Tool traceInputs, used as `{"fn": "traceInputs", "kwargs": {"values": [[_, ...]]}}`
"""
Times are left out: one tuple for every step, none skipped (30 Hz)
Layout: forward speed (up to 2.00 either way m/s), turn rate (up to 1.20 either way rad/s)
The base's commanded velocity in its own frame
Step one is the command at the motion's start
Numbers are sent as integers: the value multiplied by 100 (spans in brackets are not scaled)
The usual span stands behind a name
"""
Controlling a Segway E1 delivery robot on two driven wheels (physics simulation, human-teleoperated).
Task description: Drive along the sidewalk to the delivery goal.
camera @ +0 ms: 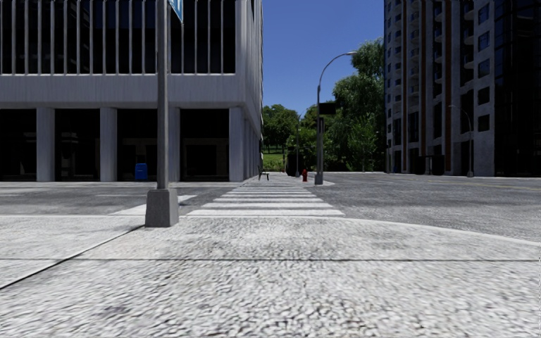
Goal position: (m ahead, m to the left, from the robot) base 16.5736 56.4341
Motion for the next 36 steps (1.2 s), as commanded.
{"fn": "traceInputs", "kwargs": {"values": [[200, 0], [200, 0], [200, 0], [200, 0], [200, 0], [200, 0], [200, 0], [200, 0], [200, 0], [200, 0], [200, 0], [200, 0], [200, 0], [200, 0], [200, 0], [200, 0], [200, 0], [200, 0], [200, 0], [200, 0], [200, 0], [200, 0], [200, 0], [200, 0], [200, 0], [200, 0], [200, 0], [200, 0], [200, 0], [200, 0], [200, 0], [200, 0], [200, 0], [200, 0], [200, 0], [200, 0]]}}
